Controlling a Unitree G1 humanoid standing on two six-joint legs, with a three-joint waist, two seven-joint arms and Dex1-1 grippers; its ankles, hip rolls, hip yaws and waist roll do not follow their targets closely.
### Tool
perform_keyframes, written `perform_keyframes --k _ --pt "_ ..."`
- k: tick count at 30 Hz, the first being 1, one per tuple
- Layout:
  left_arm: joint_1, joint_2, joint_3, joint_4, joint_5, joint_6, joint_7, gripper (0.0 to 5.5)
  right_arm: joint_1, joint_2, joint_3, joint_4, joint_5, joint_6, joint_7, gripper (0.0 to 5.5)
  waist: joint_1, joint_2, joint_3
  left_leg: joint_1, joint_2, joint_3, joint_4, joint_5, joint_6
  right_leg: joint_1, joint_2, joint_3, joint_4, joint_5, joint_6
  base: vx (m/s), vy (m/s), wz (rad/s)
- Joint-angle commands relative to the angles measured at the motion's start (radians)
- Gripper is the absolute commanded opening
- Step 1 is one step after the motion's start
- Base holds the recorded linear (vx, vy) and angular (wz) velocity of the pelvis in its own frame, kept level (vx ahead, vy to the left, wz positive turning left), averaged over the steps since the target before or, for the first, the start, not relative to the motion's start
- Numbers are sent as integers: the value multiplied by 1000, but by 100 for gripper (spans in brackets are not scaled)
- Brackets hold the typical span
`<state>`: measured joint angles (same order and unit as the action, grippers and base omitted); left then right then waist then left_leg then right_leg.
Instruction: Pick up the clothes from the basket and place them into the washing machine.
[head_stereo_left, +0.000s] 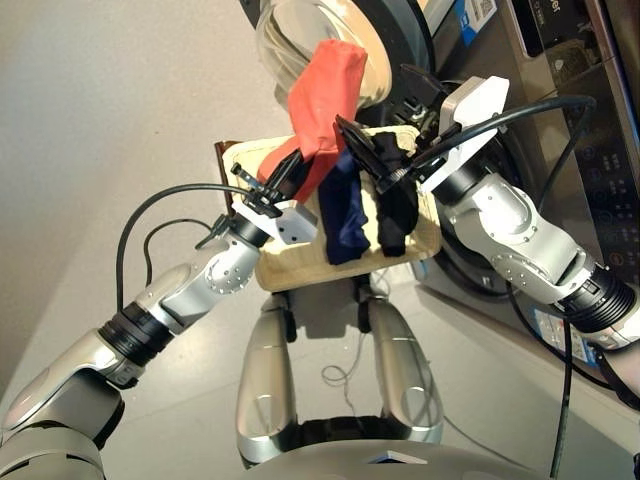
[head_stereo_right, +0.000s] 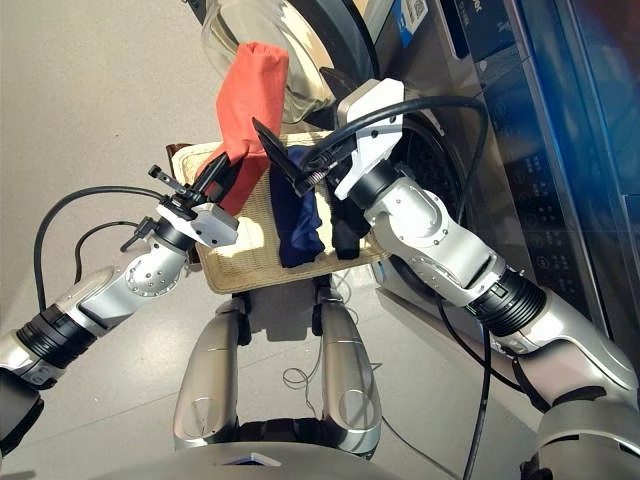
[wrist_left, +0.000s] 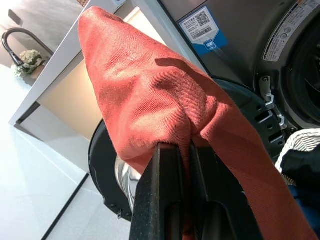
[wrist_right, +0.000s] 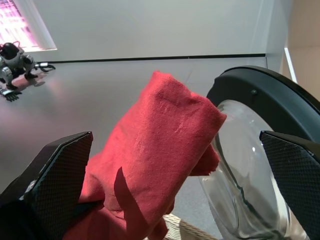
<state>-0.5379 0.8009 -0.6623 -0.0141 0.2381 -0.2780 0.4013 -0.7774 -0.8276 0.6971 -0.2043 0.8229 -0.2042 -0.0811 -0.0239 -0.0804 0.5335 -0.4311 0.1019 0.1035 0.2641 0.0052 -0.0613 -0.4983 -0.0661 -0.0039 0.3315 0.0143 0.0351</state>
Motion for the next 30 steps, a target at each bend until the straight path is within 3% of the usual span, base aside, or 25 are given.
perform_keyframes --k 1,12,30 --pt "-5 24 41 -115 23 -47 45 0 -55 -50 -29 -138 28 -64 6 550 -11 4 -14 -5 -25 -50 59 -28 -28 45 -49 19 -4 -24 92 0 0 0" --pt "-45 -11 18 -150 -14 -33 31 0 -113 72 121 4 357 -32 53 550 12 19 -14 -13 -30 -53 61 -25 -30 41 -55 17 -1 -24 90 0 0 0" --pt "-47 -44 4 -118 -32 -21 5 0 -136 141 89 66 337 -39 30 550 22 29 -14 -15 -33 -58 58 -23 -28 36 -54 13 4 -32 85 0 0 0"
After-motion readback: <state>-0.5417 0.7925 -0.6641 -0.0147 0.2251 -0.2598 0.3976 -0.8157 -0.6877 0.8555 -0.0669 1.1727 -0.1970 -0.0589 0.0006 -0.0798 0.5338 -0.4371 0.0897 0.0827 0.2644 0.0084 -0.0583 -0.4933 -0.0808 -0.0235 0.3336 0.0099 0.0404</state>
